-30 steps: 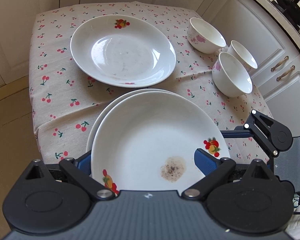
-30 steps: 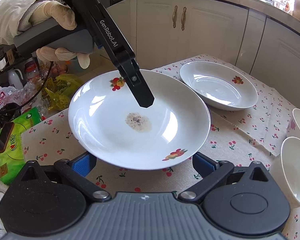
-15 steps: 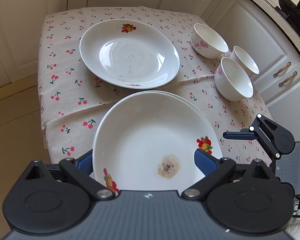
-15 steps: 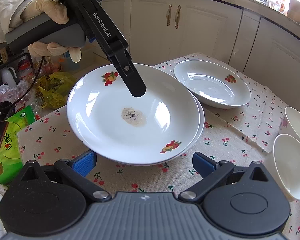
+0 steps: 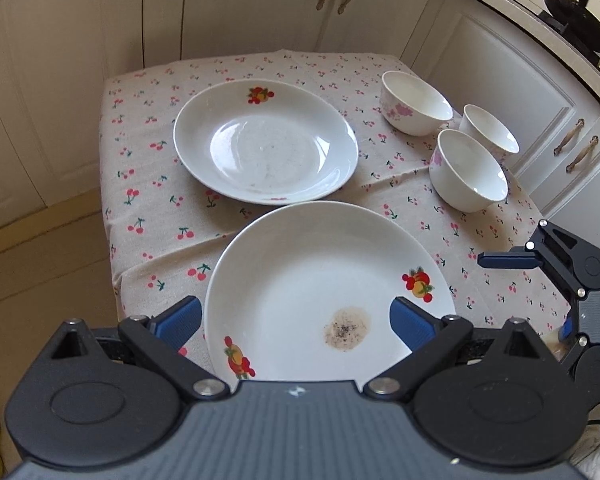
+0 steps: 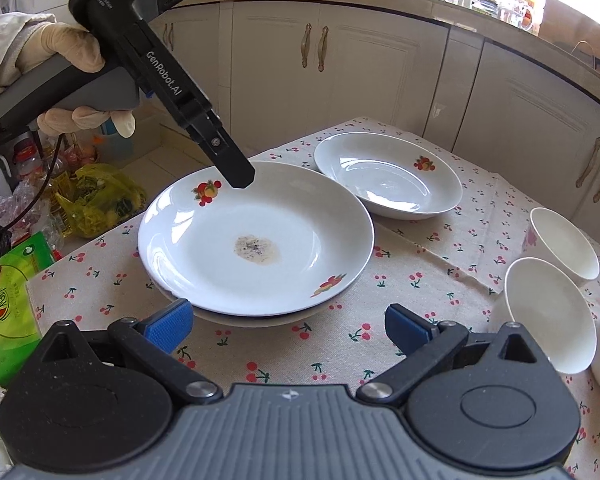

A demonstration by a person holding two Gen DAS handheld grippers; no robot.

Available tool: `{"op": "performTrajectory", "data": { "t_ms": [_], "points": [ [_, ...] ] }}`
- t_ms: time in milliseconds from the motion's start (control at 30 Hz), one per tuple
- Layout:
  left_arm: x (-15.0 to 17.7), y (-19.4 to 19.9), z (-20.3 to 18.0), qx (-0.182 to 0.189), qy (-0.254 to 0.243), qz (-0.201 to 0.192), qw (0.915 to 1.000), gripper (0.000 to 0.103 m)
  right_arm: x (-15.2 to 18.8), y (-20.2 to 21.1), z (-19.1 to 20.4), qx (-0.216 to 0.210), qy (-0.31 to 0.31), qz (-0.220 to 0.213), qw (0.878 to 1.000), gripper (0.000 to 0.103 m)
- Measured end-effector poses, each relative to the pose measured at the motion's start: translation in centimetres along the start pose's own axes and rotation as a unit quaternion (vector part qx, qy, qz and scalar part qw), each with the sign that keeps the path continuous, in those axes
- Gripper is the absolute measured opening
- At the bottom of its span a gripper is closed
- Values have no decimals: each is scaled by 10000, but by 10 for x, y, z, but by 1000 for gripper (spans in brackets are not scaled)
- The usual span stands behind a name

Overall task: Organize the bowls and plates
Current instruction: 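Lower the stained plate onto the plate and open the left gripper, then move the left gripper to the rim of the plain fruit-decorated plate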

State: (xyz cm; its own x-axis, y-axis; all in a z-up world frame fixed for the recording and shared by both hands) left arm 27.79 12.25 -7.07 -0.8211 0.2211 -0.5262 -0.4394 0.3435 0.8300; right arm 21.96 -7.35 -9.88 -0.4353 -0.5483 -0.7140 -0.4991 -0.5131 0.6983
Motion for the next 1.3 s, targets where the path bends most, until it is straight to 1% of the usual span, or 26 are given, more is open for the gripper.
{"op": "performTrajectory", "data": {
  "t_ms": [133, 300, 567, 667, 800, 900, 1100, 1200, 1300],
  "points": [
    [3, 8, -15, -94, -271, -312, 9991, 100, 1, 1, -6, 272, 1, 69, 9996, 103],
    [10, 12, -30, 55, -339, -476, 9983, 100, 3, 7, -8, 448, -124, 93, 9989, 103],
    [14, 26, -51, 195, -531, -749, 9956, 100, -6, 20, -12, 775, -55, 0, 9970, 103],
    [14, 29, -55, 223, -536, -827, 9949, 100, -10, 25, -19, 919, -53, -76, 9957, 103],
    [10, 31, -57, 194, -522, -929, 9941, 100, -17, 33, -30, 1050, -48, -305, 9940, 103],
    [4, 30, -56, 124, -501, -1008, 9936, 100, -23, 33, -39, 1048, 48, -334, 9939, 103],
    [-15, 16, -43, -197, -524, -1074, 9926, 100, -37, 20, -62, 1005, 174, -316, 9943, 103],
    [-27, 6, -33, -328, -539, -1078, 9922, 100, -45, 8, -74, 870, 196, -259, 9957, 103],
    [-40, -3, -22, -340, -510, -1072, 9923, 100, -54, -4, -85, 709, 276, -205, 9969, 103]
  ]
}}
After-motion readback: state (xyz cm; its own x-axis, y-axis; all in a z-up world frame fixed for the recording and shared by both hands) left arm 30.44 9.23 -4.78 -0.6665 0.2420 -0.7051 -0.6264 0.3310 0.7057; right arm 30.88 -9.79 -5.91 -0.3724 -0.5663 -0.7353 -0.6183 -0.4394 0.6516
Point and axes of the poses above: each gripper's, at about its wrist camera, not at the fingertips, and y roughly against the way its jaws point, z to its left, x to its underside, the point moved 5 cm from there along -y, roughly the way its jaws point, and after that the axes turned 1 degree about -x, right-handed, at the moved point
